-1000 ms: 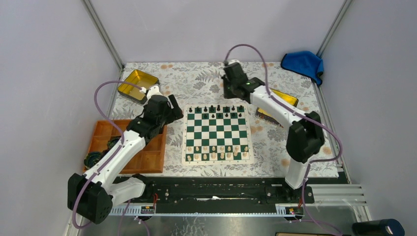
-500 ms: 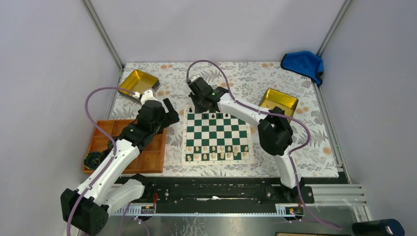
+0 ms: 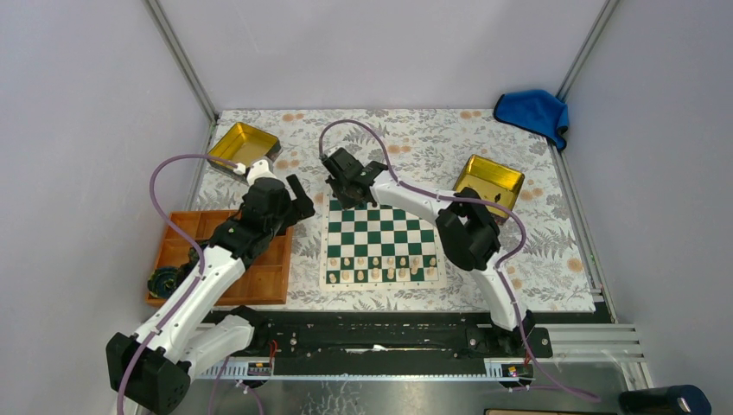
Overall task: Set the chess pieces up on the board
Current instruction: Place the chess piece on the chessboard.
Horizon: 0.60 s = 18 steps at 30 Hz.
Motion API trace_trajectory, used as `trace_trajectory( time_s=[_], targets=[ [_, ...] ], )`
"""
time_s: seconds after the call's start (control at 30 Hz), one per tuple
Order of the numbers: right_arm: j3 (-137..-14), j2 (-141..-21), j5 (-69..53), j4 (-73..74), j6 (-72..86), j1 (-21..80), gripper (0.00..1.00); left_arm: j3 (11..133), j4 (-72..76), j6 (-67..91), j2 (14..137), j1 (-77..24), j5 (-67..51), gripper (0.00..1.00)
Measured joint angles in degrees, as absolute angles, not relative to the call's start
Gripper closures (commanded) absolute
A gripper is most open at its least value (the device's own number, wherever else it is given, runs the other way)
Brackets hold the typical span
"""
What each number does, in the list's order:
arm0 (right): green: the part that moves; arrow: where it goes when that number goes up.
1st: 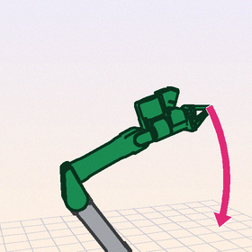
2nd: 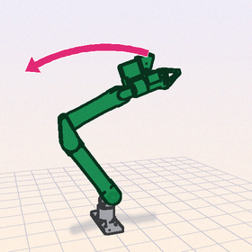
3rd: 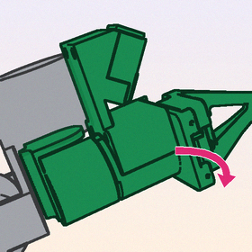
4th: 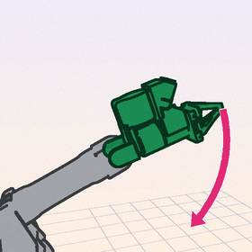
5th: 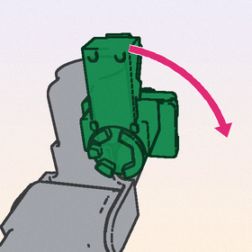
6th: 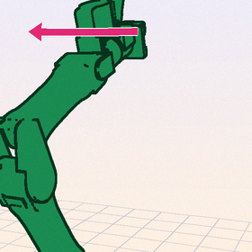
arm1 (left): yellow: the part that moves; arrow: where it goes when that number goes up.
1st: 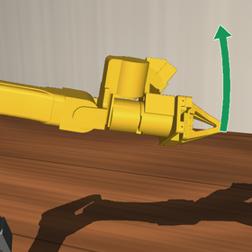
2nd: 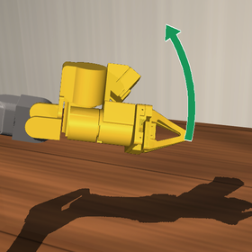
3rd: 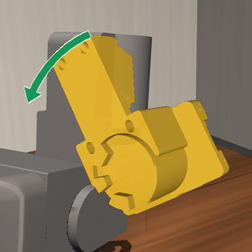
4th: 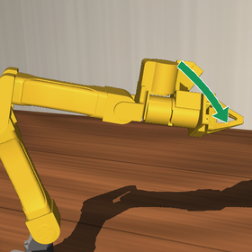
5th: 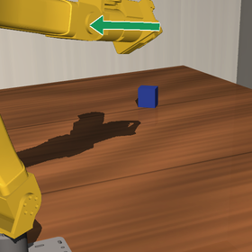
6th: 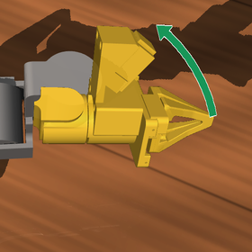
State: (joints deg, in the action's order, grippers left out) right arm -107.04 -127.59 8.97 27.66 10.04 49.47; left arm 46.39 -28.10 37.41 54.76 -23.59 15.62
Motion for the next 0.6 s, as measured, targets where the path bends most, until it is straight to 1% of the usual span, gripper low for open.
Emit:
trace_trajectory(
  time_s=[0.27,0.6],
  targets=[
    [-108.20,-130.78,9.54,27.53,8.93,49.47,1.00,45.76,-28.36,37.39,54.76,-23.59,15.62,0.08],
    [-108.81,-131.50,10.61,26.48,8.38,49.47,1.00,45.58,-28.36,37.36,54.89,-23.59,15.62,0.08]
  ],
)
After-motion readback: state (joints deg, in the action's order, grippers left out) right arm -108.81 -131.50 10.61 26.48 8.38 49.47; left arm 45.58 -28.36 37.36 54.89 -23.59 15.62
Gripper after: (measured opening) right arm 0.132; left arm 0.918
